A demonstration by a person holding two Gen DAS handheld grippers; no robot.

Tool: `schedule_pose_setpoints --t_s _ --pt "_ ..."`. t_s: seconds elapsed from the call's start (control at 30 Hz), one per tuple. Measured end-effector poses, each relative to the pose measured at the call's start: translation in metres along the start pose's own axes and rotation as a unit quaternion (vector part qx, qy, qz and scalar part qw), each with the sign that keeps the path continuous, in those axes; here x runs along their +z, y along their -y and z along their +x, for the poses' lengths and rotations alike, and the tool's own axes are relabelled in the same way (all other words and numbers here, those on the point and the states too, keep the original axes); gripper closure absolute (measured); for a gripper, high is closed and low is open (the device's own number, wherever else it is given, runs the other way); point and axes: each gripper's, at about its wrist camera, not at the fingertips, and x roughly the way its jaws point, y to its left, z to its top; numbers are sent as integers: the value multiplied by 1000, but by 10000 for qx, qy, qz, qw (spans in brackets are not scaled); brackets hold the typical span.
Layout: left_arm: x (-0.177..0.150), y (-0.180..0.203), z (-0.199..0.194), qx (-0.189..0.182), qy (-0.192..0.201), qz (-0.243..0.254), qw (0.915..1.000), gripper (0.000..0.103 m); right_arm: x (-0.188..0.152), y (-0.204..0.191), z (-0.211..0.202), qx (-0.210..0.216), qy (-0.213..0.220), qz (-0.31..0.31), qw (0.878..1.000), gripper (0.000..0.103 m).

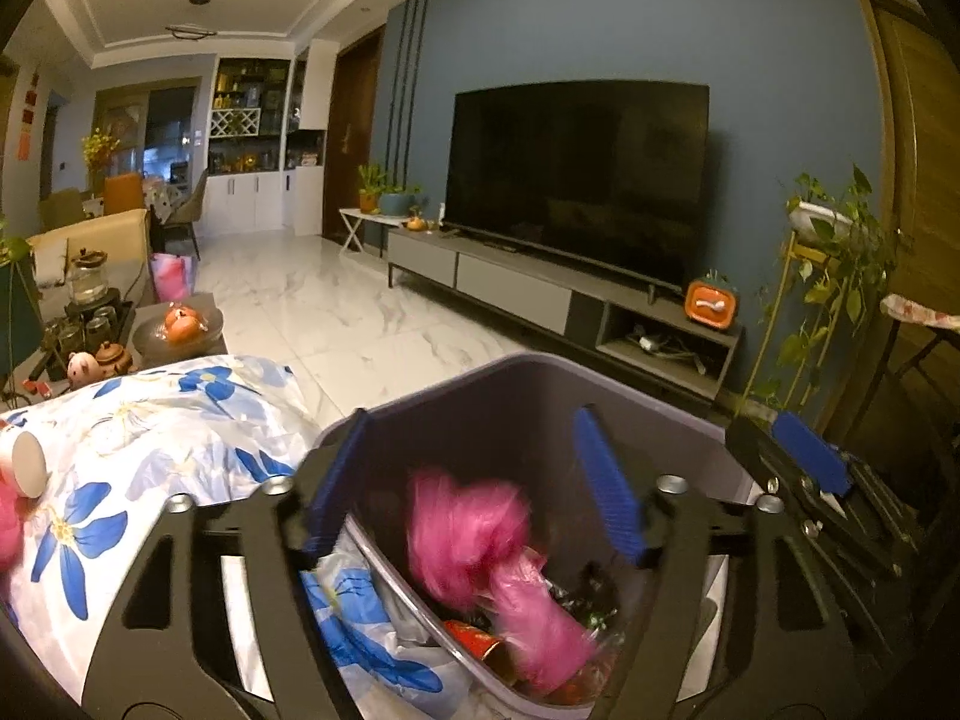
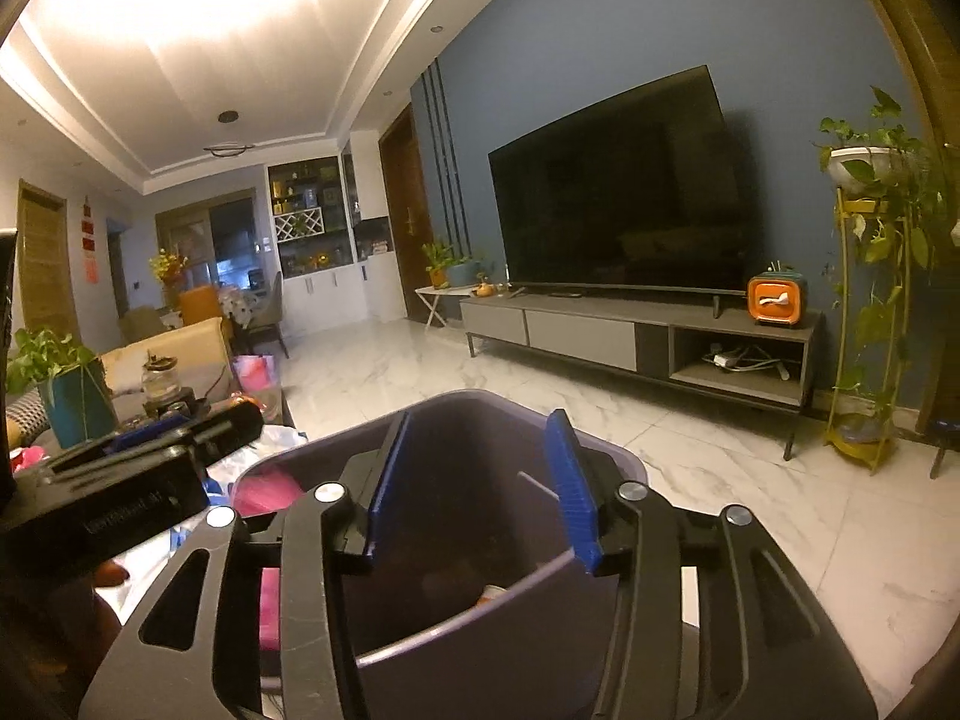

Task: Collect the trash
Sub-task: 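Move both open tools back over the table toward the remaining trash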

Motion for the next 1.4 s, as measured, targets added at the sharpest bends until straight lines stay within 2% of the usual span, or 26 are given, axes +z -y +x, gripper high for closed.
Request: schedule_pose_setpoints --t_s 0.23,0.43,0.57,0.7,0.97,1.2,1.4 --pt "-1 -16 -33 273 172 -258 9991 21 -4 -8 -22 -54 96 -276 9996 46" --pt "-9 -37 -80 897 342 -371 9947 15 -5 -24 -44 54 192 -474 9987 29" --pt "-18 -50 -115 1374 427 -349 9890 13 -4 -36 -57 182 210 -502 9984 23" --pt "-29 -73 -149 1853 428 -399 9809 13 -4 -50 -70 368 202 -474 9980 20" --pt "-57 -141 -225 2890 451 -795 9530 13 -6 -91 -94 931 160 -588 9938 20" --pt "-74 -195 -277 3418 434 -1201 9310 13 -12 -138 -105 1443 76 -741 9867 20" --pt "-82 -224 -304 3591 488 -1271 9233 13 -20 -177 -111 1768 -20 -864 9804 20"
